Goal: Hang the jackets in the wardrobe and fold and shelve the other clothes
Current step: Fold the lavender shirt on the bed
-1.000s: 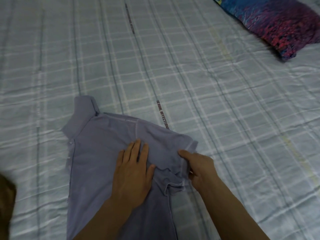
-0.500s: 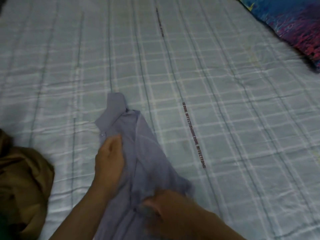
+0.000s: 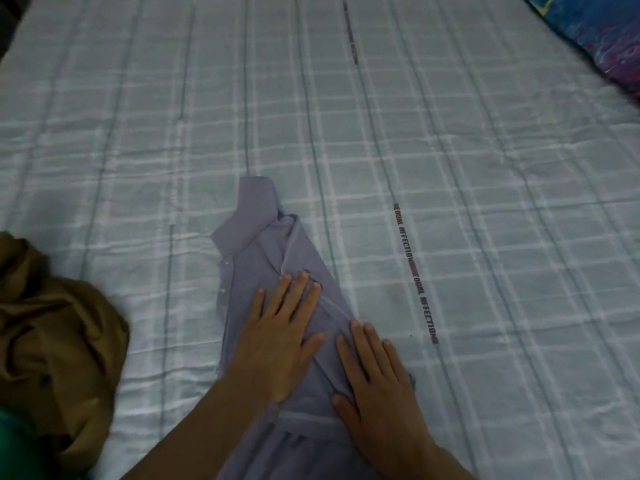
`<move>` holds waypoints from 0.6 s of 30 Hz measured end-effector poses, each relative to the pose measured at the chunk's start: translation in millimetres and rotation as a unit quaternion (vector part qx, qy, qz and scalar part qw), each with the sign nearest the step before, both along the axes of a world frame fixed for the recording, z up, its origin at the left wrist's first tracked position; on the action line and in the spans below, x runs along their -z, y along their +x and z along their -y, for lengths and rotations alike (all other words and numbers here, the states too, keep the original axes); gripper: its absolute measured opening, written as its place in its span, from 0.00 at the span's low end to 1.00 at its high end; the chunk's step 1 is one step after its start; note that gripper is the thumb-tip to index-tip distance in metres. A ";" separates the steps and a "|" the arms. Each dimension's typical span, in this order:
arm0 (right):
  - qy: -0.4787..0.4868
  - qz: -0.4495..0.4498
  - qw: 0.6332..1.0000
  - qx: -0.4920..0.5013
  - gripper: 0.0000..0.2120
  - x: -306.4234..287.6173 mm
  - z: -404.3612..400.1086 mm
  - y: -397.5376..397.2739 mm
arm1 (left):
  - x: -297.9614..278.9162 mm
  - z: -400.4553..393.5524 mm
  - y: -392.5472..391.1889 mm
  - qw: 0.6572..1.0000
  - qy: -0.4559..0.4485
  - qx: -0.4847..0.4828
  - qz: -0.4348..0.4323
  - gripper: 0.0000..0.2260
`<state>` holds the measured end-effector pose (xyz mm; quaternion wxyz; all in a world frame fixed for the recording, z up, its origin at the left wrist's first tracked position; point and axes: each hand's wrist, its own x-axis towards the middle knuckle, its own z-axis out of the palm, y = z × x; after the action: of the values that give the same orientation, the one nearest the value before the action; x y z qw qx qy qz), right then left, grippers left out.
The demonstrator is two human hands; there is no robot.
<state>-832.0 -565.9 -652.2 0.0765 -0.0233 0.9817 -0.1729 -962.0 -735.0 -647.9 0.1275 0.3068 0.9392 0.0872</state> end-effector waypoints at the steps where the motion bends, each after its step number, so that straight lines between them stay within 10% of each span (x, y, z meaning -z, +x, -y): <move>1: -0.024 -0.008 0.999 0.021 0.37 -2.2 0.1 -4.2 | -5.5 1.5 -5.4 1.000 0.030 -0.010 -0.003 0.29; 7: -0.184 0.032 0.964 0.190 0.26 -37.0 -6.7 -73.1 | -33.8 11.6 -73.3 0.974 0.129 -0.165 -0.092 0.20; 14: -0.141 0.146 0.965 0.167 0.15 -40.7 -5.3 -130.2 | -29.8 15.4 -159.6 0.947 0.068 -0.292 0.112 0.40; 18: -0.125 0.145 0.968 0.164 0.10 -31.2 -7.4 -128.3 | -33.6 12.6 -172.3 0.933 0.086 -0.299 0.180 0.27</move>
<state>-960.3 -558.5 -620.9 0.1849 0.1535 0.9211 -0.3064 -1134.3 -747.5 -614.3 0.2359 0.0012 0.9375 0.2559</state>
